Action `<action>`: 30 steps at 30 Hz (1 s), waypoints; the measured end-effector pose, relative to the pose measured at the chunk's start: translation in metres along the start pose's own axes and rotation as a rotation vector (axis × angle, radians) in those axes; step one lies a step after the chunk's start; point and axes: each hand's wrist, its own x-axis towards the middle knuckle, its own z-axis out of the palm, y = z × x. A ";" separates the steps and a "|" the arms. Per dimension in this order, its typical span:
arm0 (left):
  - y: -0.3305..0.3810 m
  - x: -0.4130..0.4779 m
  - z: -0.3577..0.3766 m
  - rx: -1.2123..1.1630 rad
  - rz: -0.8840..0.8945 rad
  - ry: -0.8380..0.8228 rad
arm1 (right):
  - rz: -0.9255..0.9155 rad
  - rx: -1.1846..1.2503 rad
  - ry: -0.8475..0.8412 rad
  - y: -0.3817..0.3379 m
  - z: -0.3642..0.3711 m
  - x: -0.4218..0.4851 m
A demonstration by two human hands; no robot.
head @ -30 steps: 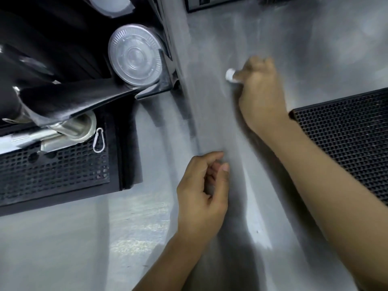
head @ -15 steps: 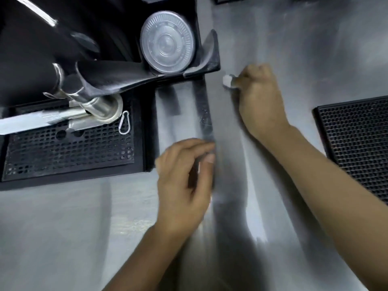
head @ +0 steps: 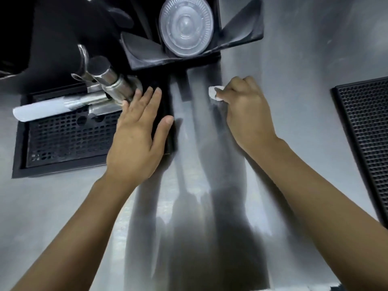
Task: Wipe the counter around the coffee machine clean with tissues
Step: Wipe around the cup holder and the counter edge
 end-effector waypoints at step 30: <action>-0.001 0.001 0.014 -0.041 0.041 0.219 | 0.038 0.081 -0.326 -0.065 0.037 0.052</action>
